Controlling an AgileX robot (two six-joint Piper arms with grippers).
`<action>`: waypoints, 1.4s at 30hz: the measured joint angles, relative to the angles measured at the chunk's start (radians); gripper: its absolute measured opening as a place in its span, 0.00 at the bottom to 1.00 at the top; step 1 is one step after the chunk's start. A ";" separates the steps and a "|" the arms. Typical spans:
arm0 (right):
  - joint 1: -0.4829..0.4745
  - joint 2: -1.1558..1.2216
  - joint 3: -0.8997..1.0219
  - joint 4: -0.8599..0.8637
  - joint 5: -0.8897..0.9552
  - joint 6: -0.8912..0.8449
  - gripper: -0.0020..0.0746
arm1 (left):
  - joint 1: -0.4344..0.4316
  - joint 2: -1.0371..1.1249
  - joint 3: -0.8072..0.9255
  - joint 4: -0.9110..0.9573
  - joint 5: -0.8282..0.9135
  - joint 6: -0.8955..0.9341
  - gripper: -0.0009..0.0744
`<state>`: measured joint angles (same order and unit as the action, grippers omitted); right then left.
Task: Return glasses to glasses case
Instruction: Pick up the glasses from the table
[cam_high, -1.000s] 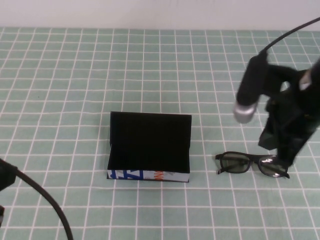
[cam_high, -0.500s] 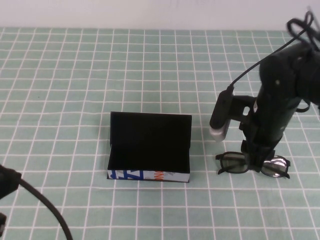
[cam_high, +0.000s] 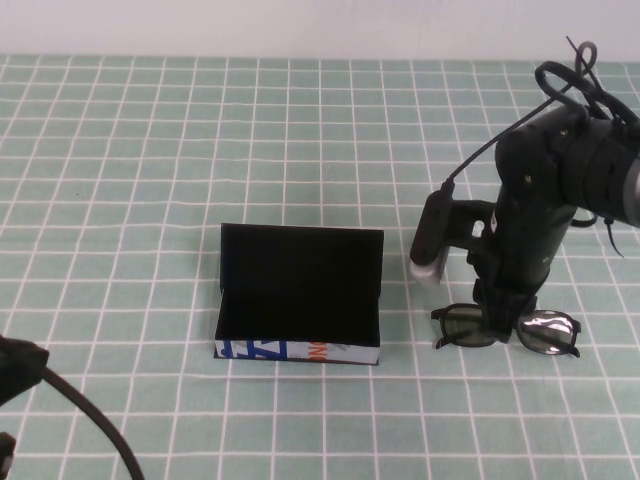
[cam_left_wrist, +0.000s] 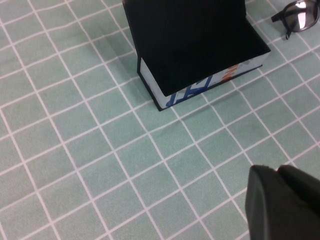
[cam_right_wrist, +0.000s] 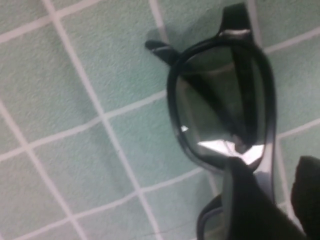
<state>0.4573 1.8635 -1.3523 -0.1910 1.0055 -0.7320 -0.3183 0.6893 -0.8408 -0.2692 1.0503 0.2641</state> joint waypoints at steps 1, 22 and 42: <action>0.000 0.005 -0.009 0.000 0.000 0.000 0.28 | 0.000 0.000 0.000 0.000 0.000 0.000 0.01; -0.053 0.037 -0.084 0.106 0.092 -0.021 0.22 | 0.000 0.000 0.000 0.000 0.003 0.002 0.01; -0.060 0.098 -0.085 0.134 0.087 -0.043 0.22 | 0.000 0.000 0.000 0.000 0.009 0.002 0.01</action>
<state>0.3973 1.9618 -1.4371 -0.0573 1.0922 -0.7746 -0.3183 0.6893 -0.8408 -0.2692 1.0594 0.2659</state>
